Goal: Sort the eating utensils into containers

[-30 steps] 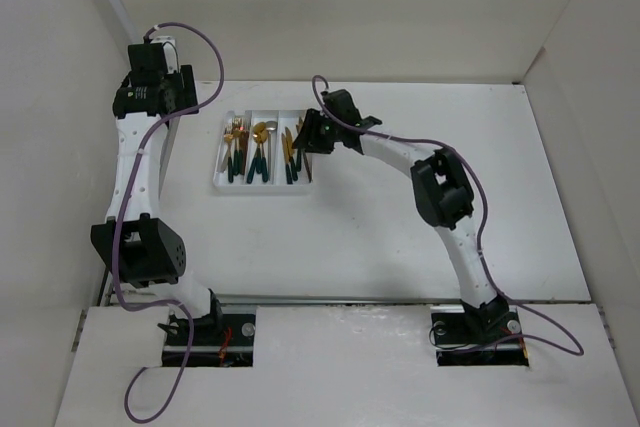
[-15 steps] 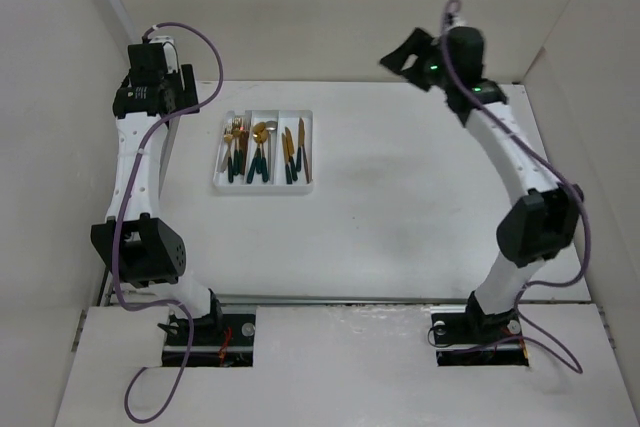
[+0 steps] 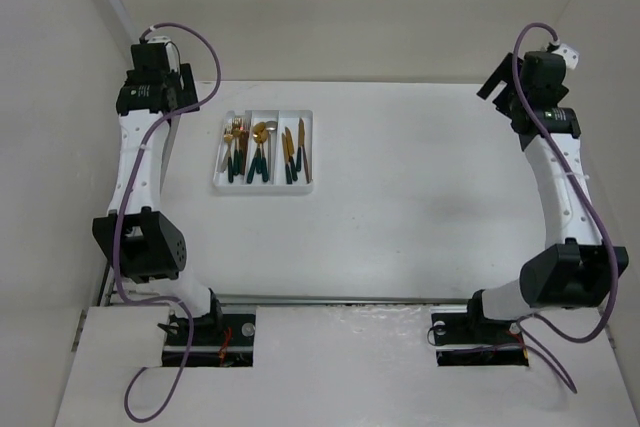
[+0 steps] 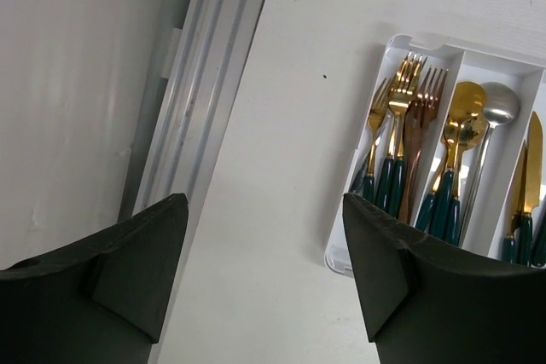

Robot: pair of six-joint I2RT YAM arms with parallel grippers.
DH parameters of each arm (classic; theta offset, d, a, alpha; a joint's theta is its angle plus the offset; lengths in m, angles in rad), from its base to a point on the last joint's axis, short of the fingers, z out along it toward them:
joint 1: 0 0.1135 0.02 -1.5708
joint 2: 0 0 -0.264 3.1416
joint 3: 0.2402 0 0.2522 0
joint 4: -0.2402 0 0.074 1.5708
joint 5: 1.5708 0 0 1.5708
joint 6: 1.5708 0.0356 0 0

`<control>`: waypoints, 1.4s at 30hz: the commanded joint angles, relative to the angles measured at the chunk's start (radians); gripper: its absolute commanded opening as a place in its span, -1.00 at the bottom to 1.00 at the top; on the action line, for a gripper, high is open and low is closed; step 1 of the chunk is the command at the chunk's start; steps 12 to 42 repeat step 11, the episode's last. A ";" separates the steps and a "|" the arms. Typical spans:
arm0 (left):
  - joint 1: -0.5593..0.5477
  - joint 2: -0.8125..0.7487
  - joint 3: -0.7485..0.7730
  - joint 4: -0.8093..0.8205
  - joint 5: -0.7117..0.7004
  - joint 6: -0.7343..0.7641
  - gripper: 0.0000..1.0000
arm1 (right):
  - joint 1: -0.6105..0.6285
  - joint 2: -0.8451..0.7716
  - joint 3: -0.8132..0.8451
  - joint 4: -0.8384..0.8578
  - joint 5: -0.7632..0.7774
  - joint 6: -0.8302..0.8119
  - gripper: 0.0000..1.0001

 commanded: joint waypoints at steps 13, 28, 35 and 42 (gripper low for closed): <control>0.006 -0.013 -0.010 0.014 0.034 -0.026 0.41 | 0.001 -0.140 -0.069 0.039 0.026 -0.028 1.00; 0.006 -0.013 -0.010 0.014 0.034 -0.026 0.41 | 0.001 -0.140 -0.069 0.039 0.026 -0.028 1.00; 0.006 -0.013 -0.010 0.014 0.034 -0.026 0.41 | 0.001 -0.140 -0.069 0.039 0.026 -0.028 1.00; 0.006 -0.013 -0.010 0.014 0.034 -0.026 0.41 | 0.001 -0.140 -0.069 0.039 0.026 -0.028 1.00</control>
